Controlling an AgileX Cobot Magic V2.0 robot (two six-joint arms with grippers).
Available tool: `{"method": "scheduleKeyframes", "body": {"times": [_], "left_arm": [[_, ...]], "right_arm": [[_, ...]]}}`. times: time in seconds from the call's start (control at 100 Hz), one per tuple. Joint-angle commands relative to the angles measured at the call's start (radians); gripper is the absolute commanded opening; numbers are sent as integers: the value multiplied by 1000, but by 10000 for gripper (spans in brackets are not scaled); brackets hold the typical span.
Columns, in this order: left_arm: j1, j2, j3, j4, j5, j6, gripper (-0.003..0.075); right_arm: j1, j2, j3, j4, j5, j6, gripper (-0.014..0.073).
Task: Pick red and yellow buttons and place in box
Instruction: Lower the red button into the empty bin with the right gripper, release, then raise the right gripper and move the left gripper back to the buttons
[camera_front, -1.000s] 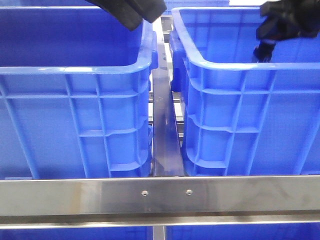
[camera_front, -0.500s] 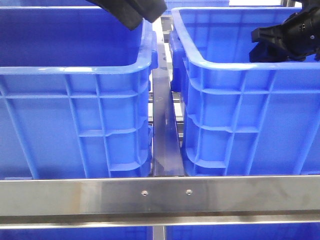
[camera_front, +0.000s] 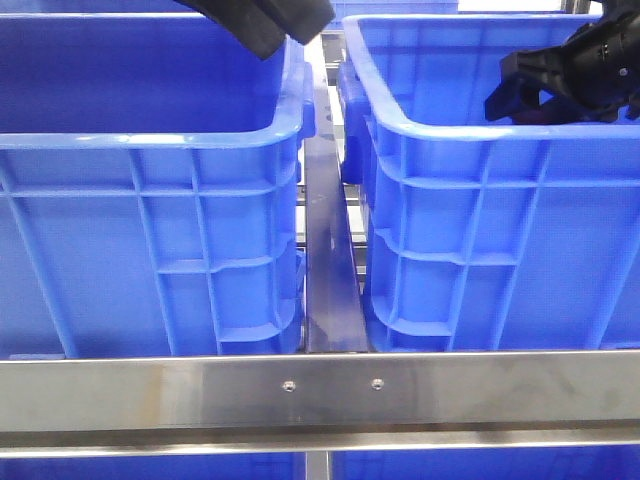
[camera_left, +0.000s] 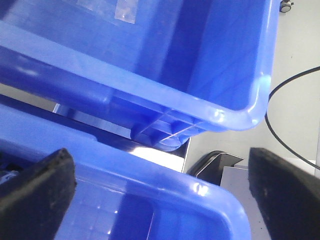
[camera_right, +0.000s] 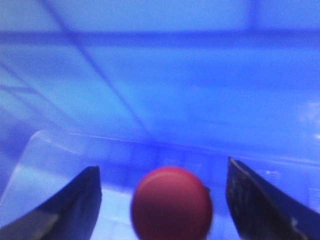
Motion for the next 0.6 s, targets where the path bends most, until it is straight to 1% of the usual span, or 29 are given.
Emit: {"method": "scheduleKeyframes", "body": {"times": [0.0, 0.23, 0.34, 0.44, 0.59], "left_arm": [[-6, -52, -30, -57, -27, -1, 659], [-6, -52, -30, -57, -27, -1, 659], [-6, -52, -30, -57, -27, -1, 659], [-6, -52, -30, -57, -27, -1, 659], [-6, -52, -30, -57, -27, -1, 659]], "right_arm": [[-4, -84, -31, 27, 37, -11, 548], [-4, -184, 3, 26, 38, -11, 547], [-4, -250, 52, 26, 34, -9, 515], [-4, -327, 113, 26, 34, -8, 413], [-4, -453, 214, 26, 40, -6, 210]]}}
